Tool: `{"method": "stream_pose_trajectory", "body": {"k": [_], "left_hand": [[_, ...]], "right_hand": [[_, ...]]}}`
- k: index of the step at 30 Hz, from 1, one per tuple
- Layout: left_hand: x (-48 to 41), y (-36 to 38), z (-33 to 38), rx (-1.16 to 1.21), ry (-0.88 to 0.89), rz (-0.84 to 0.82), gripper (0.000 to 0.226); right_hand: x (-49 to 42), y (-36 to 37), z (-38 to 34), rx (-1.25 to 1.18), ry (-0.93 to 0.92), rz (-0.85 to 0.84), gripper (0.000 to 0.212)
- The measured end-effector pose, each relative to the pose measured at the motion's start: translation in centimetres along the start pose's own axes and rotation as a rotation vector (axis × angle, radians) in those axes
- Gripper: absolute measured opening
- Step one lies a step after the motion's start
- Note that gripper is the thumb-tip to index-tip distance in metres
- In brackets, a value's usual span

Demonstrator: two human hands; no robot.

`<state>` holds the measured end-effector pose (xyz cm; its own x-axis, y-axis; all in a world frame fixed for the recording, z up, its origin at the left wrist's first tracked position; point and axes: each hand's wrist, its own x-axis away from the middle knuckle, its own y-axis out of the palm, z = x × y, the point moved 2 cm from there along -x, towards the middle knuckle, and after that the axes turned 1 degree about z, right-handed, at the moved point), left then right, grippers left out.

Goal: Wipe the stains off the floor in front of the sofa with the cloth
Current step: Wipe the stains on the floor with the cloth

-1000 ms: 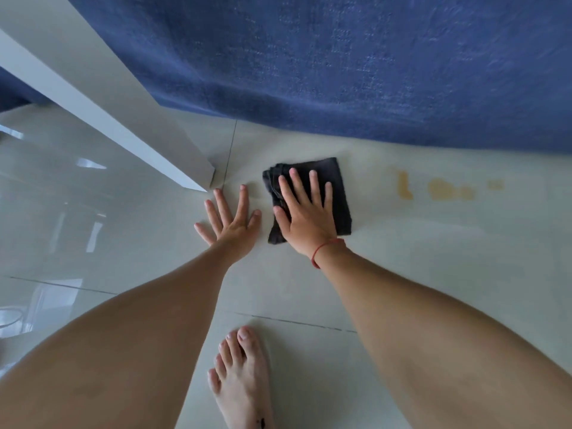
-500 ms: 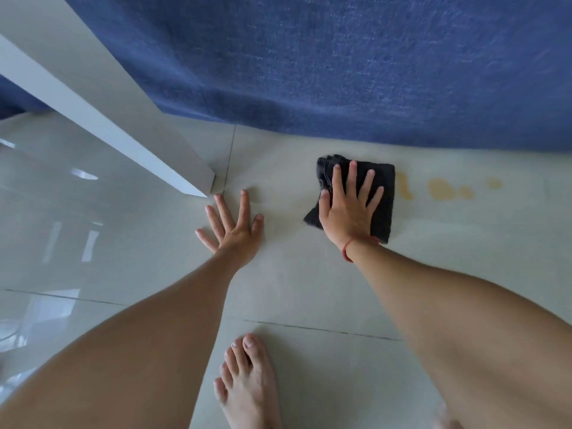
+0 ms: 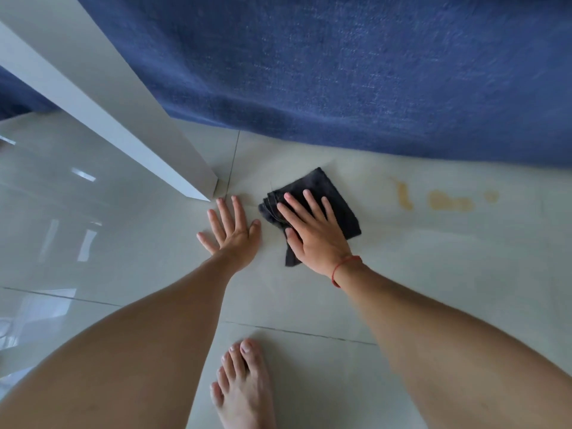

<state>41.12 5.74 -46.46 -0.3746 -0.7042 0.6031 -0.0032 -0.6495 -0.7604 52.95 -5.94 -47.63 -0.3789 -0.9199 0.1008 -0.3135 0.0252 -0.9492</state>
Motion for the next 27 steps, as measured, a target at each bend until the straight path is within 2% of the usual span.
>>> {"method": "stream_pose_trajectory", "body": {"k": [3,8,10,18,23,27], "left_hand": [[-0.1,-0.1,-0.2,0.013,0.005,0.001,0.064],[-0.2,0.0,-0.2,0.026,0.003,0.012,0.064],[-0.3,0.1,-0.2,0.018,0.004,0.014,0.064],[-0.3,0.1,-0.2,-0.016,0.003,0.012,0.064],[-0.2,0.2,0.0,-0.022,-0.022,0.024,0.064],[0.6,0.4,2.7,0.051,-0.086,0.143,0.069]], "right_hand": [[3.9,-0.7,3.5,0.029,0.017,0.007,0.048],[6.1,-2.6,8.4,0.021,0.411,0.037,0.057],[4.1,-2.7,8.4,0.038,0.458,0.051,0.060],[-2.9,-1.0,1.9,-0.038,0.336,0.034,0.053],[0.3,-0.2,0.3,-0.037,0.241,0.042,0.054],[4.5,-0.4,2.5,-0.018,0.164,0.018,0.051]]}}
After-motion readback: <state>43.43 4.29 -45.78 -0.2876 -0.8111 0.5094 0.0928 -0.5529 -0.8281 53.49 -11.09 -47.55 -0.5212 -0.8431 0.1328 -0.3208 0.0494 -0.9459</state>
